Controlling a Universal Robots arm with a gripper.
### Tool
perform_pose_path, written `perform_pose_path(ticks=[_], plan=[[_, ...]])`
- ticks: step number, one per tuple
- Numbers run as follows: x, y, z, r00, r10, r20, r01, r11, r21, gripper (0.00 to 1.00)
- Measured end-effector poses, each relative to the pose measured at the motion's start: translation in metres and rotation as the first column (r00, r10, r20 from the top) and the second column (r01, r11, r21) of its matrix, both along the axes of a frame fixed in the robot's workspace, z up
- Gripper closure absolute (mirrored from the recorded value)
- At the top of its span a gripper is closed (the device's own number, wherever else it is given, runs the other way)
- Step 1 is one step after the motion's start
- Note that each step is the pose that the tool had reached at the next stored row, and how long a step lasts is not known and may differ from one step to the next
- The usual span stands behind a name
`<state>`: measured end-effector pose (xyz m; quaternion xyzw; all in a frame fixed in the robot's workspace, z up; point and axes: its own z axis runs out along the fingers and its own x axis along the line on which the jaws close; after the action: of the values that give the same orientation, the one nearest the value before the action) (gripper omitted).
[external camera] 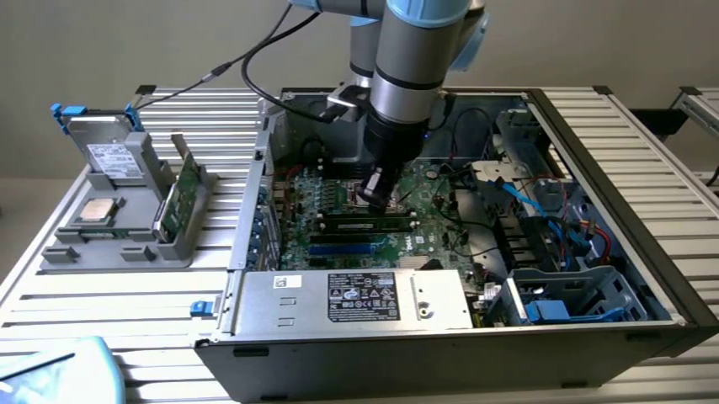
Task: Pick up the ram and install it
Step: 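Press down the ram until it locks into place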
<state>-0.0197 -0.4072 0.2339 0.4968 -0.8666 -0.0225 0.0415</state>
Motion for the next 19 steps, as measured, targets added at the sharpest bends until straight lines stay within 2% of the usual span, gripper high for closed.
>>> perform_pose_path(ticks=[4,9,13,19], plan=[[0.0,0.0,0.0001,0.9987,-0.051,0.0001,0.051,0.9987,-0.0015,0.89],[0.0,0.0,0.0029,0.9949,-0.101,0.0009,0.101,0.9949,-0.012,0.89],[0.0,0.0,0.0049,0.991,-0.134,0.0027,0.134,0.9906,-0.0273,0.89],[0.0,-0.0001,0.0072,0.9839,-0.179,0.0076,0.179,0.9821,-0.0585,0.89]])
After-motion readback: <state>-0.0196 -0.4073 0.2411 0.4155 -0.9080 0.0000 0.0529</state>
